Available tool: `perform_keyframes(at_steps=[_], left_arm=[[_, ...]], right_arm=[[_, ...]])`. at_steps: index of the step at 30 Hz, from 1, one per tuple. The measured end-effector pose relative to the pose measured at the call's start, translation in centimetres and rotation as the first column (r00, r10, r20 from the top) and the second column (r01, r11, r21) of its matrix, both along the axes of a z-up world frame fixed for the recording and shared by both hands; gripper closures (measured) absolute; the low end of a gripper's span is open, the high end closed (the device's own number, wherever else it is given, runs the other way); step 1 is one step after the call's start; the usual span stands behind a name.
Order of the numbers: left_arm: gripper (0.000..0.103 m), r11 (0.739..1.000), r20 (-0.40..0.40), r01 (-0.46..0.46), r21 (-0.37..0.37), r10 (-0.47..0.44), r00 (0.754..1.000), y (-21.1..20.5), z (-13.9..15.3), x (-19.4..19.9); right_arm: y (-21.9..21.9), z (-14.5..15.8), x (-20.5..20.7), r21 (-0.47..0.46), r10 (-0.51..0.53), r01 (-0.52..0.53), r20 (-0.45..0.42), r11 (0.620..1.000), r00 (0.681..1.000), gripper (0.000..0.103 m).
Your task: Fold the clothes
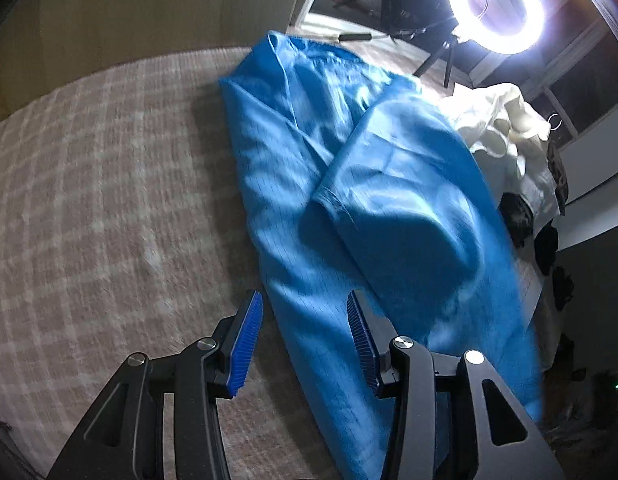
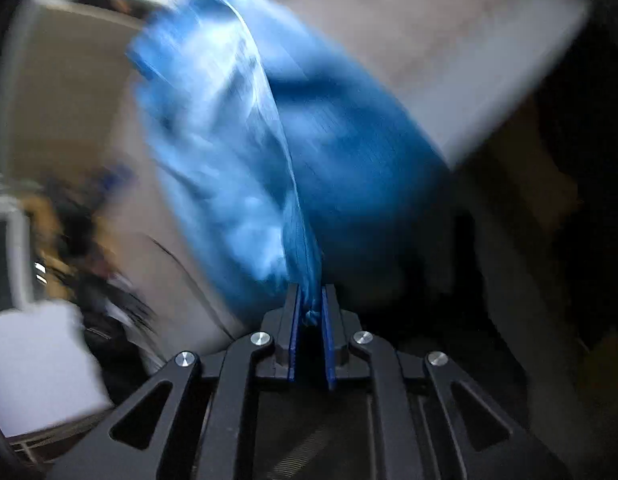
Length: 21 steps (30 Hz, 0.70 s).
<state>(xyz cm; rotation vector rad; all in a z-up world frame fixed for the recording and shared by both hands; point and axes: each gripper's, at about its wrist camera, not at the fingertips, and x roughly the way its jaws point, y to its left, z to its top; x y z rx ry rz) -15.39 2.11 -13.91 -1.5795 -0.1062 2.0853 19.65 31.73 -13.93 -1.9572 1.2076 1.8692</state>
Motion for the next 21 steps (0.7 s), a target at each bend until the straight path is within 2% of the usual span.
perform_keyframes(at_steps=[1,2,3,4,7,11,14,17,19,21], left_arm=[[0.061,1.000,0.008,0.011,0.002,-0.011,1.000,0.3,-0.3,0.3],[0.061,1.000,0.014,0.025,0.002,-0.025,1.000,0.8,-0.6,0.7],[0.061,0.999,0.020,0.040,0.000,-0.040,0.999,1.4,-0.8,1.2],[0.061,0.999,0.025,0.054,-0.002,-0.054,0.998,1.9,-1.1,1.7],[0.061,0.996,0.040,0.085,0.002,-0.085,0.996,3.2,-1.6,3.5],[0.061,0.995,0.055,0.098,0.025,-0.100,0.994,4.4,-1.7,6.6],[0.061,0.996,0.064,0.086,0.033,-0.088,0.994,4.9,-1.8,9.3],[0.061,0.999,0.077,0.032,0.038,-0.035,0.996,4.6,-2.1,11.4],[0.061,0.999,0.076,-0.036,0.026,0.034,0.997,4.1,-2.2,12.8],[0.061,0.993,0.061,-0.122,0.005,0.121,0.991,3.5,-2.1,14.5]], right_arm=[[0.5,-1.1,0.4,0.019,0.002,-0.002,0.044,1.000,0.999,0.091],[1.2,-1.2,0.6,0.039,0.001,-0.003,0.051,0.999,0.999,0.091],[2.0,-0.9,0.8,0.060,0.003,-0.006,0.043,0.998,0.999,0.087],[2.6,-0.2,0.8,0.090,0.016,-0.018,0.028,0.996,0.999,0.078],[3.4,3.5,-0.5,0.246,0.117,-0.103,-0.044,0.964,0.992,0.074],[3.8,7.5,-5.1,0.328,0.253,-0.186,-0.174,0.926,0.952,0.074],[3.2,9.0,-10.9,0.435,0.422,-0.293,-0.234,0.851,0.876,0.074],[2.8,8.7,-17.3,0.527,0.574,-0.388,-0.248,0.756,0.780,0.074],[2.0,7.6,-20.7,0.564,0.668,-0.460,-0.237,0.686,0.705,0.074],[0.5,6.0,-24.2,0.607,0.780,-0.549,-0.204,0.575,0.591,0.074]])
